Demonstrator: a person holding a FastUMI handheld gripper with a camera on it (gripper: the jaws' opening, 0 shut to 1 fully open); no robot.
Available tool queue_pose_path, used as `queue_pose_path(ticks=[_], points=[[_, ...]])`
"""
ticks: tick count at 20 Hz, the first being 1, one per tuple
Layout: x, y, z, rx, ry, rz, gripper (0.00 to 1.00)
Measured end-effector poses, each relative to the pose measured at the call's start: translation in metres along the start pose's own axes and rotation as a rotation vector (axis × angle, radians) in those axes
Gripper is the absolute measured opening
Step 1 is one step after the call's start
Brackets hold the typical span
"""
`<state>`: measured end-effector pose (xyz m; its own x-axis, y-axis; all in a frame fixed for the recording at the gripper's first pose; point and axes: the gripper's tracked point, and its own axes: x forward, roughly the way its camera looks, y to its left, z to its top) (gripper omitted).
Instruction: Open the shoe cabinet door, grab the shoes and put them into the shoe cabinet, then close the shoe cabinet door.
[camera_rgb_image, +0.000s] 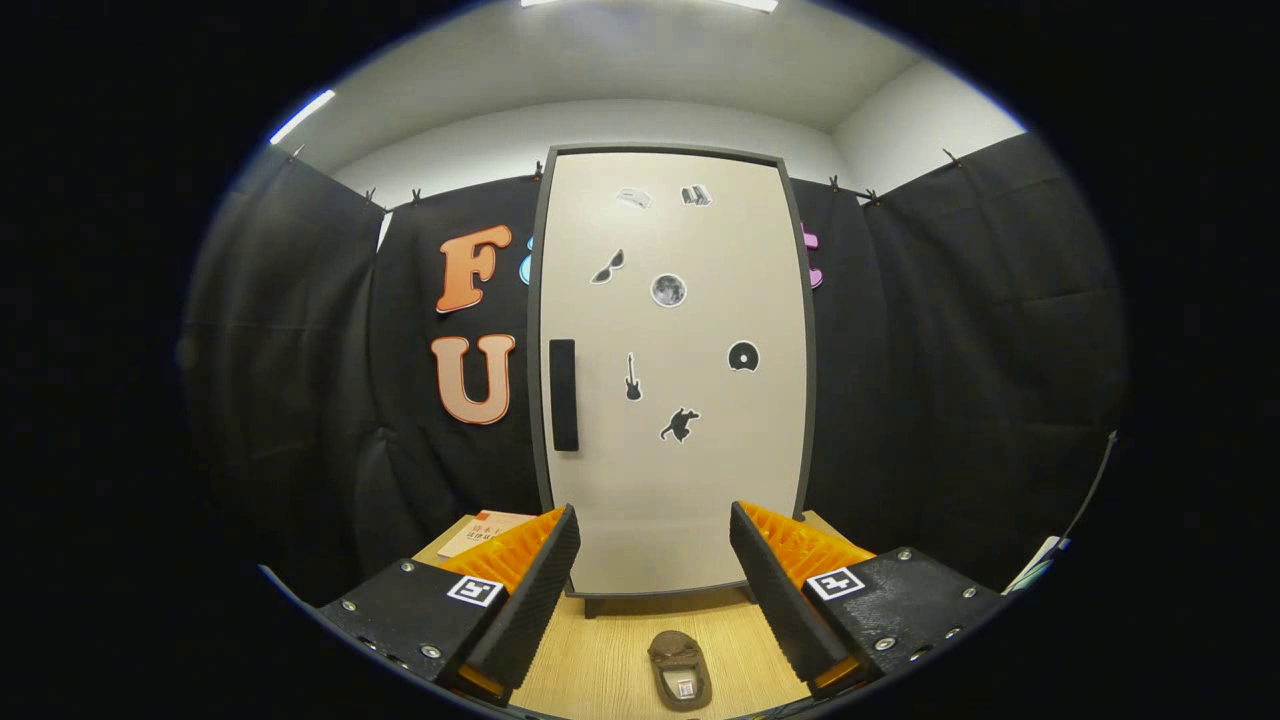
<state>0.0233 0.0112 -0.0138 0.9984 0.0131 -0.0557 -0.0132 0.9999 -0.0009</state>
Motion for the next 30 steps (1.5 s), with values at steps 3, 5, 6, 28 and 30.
queue_pose_path(ticks=[3, 5, 6, 28, 30], points=[[0.012, 0.012, 0.002, 0.001, 0.005, 0.020, 0.95], [0.025, 0.018, 0.006, 0.008, 0.010, 0.032, 0.95], [0.033, 0.023, 0.008, 0.013, 0.011, 0.044, 0.95], [0.209, 0.112, 0.039, 0.021, 0.013, 0.208, 0.94], [0.214, 0.113, 0.042, 0.021, 0.003, 0.205, 0.92]])
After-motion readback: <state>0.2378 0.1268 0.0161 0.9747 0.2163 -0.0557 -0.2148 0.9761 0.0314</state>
